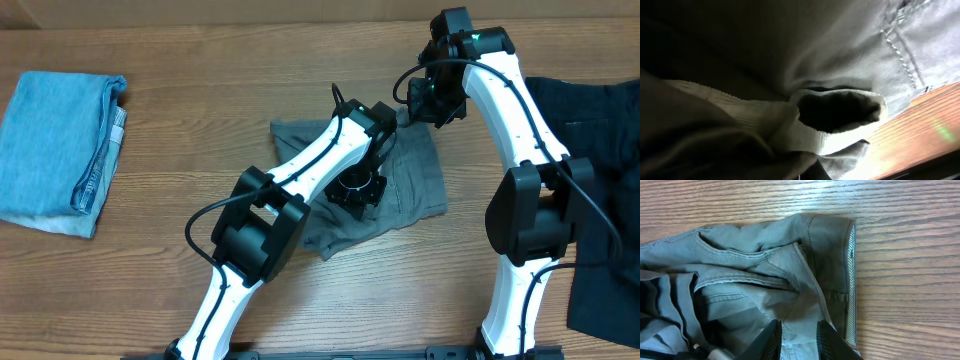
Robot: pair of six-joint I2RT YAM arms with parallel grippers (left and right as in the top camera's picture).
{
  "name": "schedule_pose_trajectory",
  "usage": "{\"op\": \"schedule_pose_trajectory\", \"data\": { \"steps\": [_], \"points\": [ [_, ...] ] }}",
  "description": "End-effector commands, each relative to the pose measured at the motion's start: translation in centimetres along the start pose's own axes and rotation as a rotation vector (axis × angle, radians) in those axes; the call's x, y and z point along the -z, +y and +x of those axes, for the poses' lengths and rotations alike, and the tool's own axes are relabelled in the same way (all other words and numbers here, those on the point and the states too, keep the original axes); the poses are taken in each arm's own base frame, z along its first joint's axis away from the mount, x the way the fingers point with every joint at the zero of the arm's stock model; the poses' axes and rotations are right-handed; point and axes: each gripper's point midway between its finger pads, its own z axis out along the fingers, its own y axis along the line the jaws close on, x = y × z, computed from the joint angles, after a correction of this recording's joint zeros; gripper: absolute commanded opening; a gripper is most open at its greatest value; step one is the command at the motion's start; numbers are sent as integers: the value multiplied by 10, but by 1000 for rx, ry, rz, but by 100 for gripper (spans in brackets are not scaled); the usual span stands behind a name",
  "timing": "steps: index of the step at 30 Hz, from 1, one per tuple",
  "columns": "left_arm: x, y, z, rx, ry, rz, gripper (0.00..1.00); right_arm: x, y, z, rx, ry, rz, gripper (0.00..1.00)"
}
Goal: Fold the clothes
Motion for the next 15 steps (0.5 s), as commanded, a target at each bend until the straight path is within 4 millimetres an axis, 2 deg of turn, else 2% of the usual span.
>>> {"op": "schedule_pose_trajectory", "data": {
  "steps": [1, 3, 4, 5, 8, 11, 15],
  "points": [
    [33, 3, -8, -6, -32, 23, 4, 12, 1, -8, 8, -44, 1, 27],
    [80, 3, -19, -24, -115, 45, 4, 12, 1, -8, 8, -43, 1, 27],
    [103, 4, -29, -38, -181, 57, 9, 12, 1, -8, 8, -42, 1, 27],
    [117, 12, -38, -38, -235, 51, 16, 12, 1, -7, 7, -40, 2, 27],
    [128, 64, -55, 74, -297, -58, 17, 12, 1, -7, 8, -40, 2, 28],
    [132, 86, -58, 119, -304, -60, 10, 12, 1, -7, 8, -40, 2, 28],
    [133, 99, -61, 140, -316, -80, 8, 12, 1, -7, 8, -39, 2, 29]
  ]
}}
